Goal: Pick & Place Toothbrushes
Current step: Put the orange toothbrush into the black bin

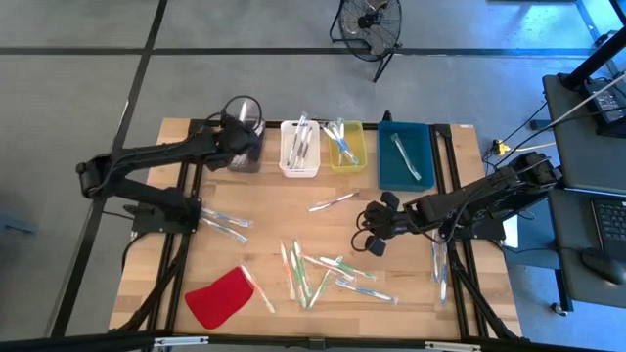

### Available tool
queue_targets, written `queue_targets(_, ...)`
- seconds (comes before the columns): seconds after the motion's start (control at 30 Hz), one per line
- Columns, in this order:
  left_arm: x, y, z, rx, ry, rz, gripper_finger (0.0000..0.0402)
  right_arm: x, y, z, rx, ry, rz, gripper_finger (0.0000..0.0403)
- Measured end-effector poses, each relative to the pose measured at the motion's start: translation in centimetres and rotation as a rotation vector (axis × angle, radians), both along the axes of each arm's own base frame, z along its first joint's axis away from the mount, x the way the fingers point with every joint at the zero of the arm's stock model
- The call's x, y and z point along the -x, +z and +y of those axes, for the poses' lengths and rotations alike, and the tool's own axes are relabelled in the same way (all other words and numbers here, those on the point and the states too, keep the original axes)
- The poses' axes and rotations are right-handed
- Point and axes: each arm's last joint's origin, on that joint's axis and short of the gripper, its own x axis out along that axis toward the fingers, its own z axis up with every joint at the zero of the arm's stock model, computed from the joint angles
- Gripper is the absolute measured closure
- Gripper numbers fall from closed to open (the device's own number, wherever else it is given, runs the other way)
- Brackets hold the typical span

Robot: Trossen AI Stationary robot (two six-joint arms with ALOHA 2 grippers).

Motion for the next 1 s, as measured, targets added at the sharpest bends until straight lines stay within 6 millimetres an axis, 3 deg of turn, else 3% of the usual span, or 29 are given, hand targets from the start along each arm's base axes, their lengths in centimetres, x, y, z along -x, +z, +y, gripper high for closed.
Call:
queue_targets(0.4,-1.5,-4.4,4.0,0.064,0.056,0.16,0.038,0.0,0.0,0.0,0.001,0.001,0.0,0.0399)
queue_targets(0.53,-1.6,-5.6,4.7,0.096,0.039,0.234,0.0379,0.0,0.0,0.0,0.002,0.002,0.001,0.0389)
queue_targets(0.77,-1.4,-6.3,5.1,0.131,-0.003,0.316,0.0379,0.0,0.0,0.0,0.005,0.008,0.001,0.0373)
queue_targets(1.0,-1.3,-6.4,5.0,0.177,-0.111,0.416,0.0379,0.0,0.0,0.0,0.007,0.01,0.001,0.039)
